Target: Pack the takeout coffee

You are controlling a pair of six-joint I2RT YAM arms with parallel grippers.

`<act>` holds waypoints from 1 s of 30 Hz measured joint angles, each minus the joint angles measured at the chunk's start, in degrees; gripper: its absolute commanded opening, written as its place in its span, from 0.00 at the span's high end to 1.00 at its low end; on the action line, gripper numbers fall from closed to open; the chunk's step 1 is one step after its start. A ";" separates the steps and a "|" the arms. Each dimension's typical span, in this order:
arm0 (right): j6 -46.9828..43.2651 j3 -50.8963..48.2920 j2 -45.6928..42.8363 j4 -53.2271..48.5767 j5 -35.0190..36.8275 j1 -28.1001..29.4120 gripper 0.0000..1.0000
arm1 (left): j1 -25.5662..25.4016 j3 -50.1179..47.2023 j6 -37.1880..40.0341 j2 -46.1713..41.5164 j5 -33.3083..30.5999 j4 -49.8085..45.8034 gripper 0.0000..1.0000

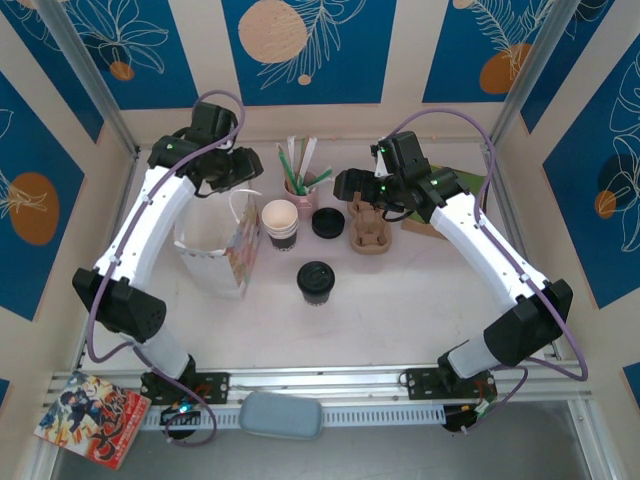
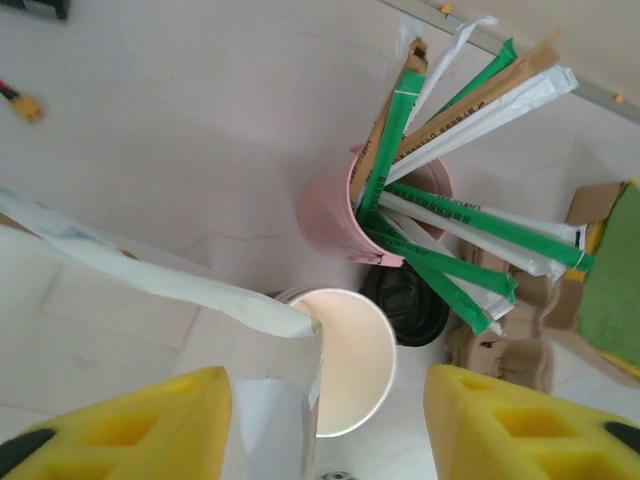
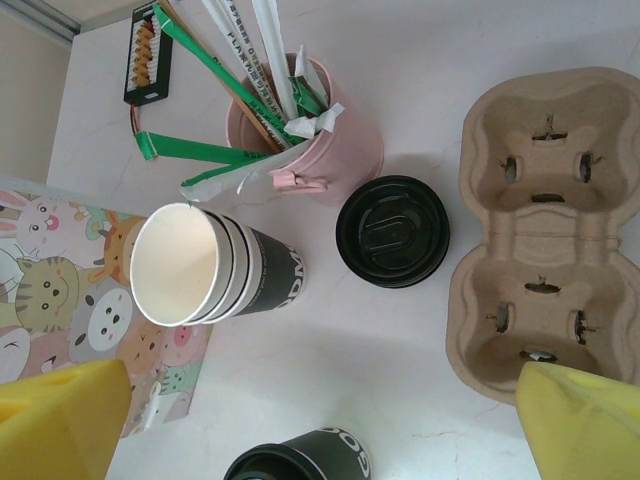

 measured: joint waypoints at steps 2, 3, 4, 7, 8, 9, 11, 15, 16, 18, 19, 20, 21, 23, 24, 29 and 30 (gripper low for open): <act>0.00 0.00 0.00 0.00 0.00 0.00 0.01 | 0.00 1.88 0.70 -0.11 -1.60 -1.36 0.24; 0.00 0.00 0.00 0.00 0.02 0.00 0.01 | 0.00 2.45 1.16 -0.28 -2.51 -1.90 0.17; 0.00 0.00 0.00 0.00 0.02 0.00 0.01 | 0.00 2.67 1.46 -0.57 -3.19 -2.29 0.09; 0.00 0.00 0.00 -0.02 0.02 0.00 0.01 | 0.00 2.84 2.64 -1.55 -4.50 -3.45 0.00; 0.00 0.00 0.00 -0.02 0.02 0.00 0.01 | 0.00 3.06 2.95 -1.75 -4.52 -3.67 0.00; 0.00 0.00 0.00 -0.04 0.04 0.00 0.01 | -0.13 3.54 3.15 -1.88 -4.55 -3.89 0.00; 0.00 0.00 -0.02 -0.04 0.09 -0.07 0.01 | -1.09 5.44 3.80 -1.90 -5.42 -4.26 0.00; 0.20 -0.50 -0.72 -0.11 0.55 -0.70 0.01 | -7.04 13.64 6.12 -0.48 -8.15 -5.62 0.00; 0.42 -1.11 -1.31 -0.20 0.74 -0.98 0.01 | -9.20 16.52 6.60 0.48 -8.90 -5.77 0.00; 0.72 -2.67 -2.82 -0.50 1.38 -1.70 0.01 | -12.59 21.38 7.39 2.73 -9.97 -6.25 0.00; 1.03 -3.65 -3.76 -0.66 1.60 -2.19 0.01 | -14.08 23.28 7.63 3.98 -10.36 -6.38 0.00; 1.27 -4.61 -4.70 -0.74 1.86 -2.67 0.01 | -15.26 24.57 7.69 5.07 -10.58 -6.45 0.00; 1.53 -5.86 -5.88 -0.87 2.14 -3.32 0.01 | -16.65 25.73 7.87 6.40 -10.78 -6.49 0.00; 1.97 -8.07 -8.13 -1.18 2.75 -4.63 0.01 | -18.95 26.60 8.00 8.83 -11.02 -6.34 0.00; 2.16 -9.31 -9.42 -1.33 2.99 -5.44 0.01 | -19.91 26.71 7.98 10.03 -11.02 -6.29 0.00; 3.45 -14.75 -15.87 -2.86 4.15 -9.66 0.01 | -23.41 26.97 6.86 16.28 -10.23 -4.87 0.00; 3.50 -16.13 -17.35 -2.97 4.37 -10.49 0.01 | -23.96 27.04 6.40 17.53 -9.88 -4.50 0.00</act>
